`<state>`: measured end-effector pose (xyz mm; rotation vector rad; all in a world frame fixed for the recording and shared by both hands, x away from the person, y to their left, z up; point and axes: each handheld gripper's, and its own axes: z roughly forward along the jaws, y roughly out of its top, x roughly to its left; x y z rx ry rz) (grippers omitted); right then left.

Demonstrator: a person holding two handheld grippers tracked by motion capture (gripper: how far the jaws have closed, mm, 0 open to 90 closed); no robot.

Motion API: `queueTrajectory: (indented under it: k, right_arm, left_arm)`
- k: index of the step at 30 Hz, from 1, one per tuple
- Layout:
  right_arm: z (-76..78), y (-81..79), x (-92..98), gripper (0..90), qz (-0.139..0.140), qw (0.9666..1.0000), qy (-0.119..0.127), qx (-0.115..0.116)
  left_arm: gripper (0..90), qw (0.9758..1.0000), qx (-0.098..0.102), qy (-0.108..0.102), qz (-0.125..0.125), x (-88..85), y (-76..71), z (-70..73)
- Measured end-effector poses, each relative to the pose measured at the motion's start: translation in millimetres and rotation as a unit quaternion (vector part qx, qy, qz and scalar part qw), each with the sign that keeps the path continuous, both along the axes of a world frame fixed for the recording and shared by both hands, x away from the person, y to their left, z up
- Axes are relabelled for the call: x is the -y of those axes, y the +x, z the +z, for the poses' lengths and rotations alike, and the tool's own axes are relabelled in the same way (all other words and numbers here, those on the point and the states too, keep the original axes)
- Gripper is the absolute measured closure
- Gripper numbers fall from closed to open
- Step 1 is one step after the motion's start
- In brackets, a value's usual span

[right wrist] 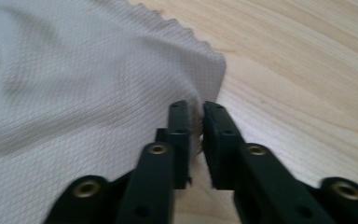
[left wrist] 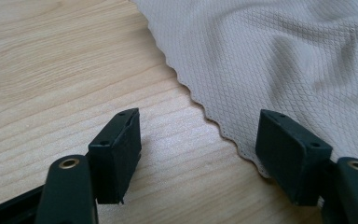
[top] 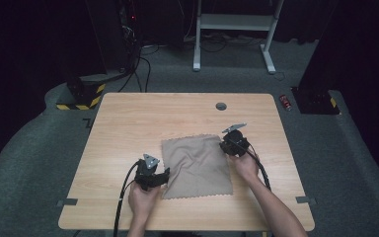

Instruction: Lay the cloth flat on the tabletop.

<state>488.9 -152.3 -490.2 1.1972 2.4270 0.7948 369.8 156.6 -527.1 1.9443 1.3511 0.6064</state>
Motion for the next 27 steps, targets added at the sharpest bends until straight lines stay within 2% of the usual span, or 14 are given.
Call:
queueTrajectory:
  k: [3,6,12,16,19,20,23,25,27]
  right_arm:
    - [-0.4,-8.2,1.4,73.3,0.002,1.0,0.007,0.002]
    - [-2.5,-23.8,2.0,73.3,0.018,0.9997,0.013,0.001]
    - [-14.5,-45.4,-0.7,76.1,0.046,0.9989,-0.006,-0.003]
    - [-15.1,-60.1,1.1,76.2,0.064,0.998,0.002,-0.007]
    - [-13.3,-69.0,0.5,75.9,0.083,0.9965,-0.008,-0.01]
    - [-12.5,-69.8,0.7,75.7,0.083,0.9964,-0.01,-0.007]
    - [-7.7,-57.3,5.8,74.7,0.06,0.9981,0.009,0.006]
    - [-4.3,-38.5,10.1,73.1,0.031,0.9991,0.029,0.007]
    - [-2.0,-24.1,11.9,71.8,0.008,0.9992,0.038,0.012]
  left_arm:
    - [31.2,1.0,0.0,0.0,0.0,0.0,0.0,0.0]
    - [31.2,1.0,0.0,0.0,0.0,0.0,0.0,0.0]
    - [31.3,1.0,0.0,0.0,0.0,0.0,0.0,0.0]
    - [31.3,1.0,0.0,0.0,0.0,-0.1,0.0,0.0]
    - [31.3,1.0,0.0,0.0,0.0,-0.1,0.0,0.0]
    - [31.3,1.0,0.0,0.0,0.0,-0.1,0.0,0.0]
    - [31.3,1.0,0.0,0.0,0.0,-0.1,0.0,0.1]
    - [31.3,1.0,0.0,0.0,0.0,-0.1,0.0,0.0]
    - [31.3,1.0,0.0,-0.001,0.0,-0.2,0.0,0.1]
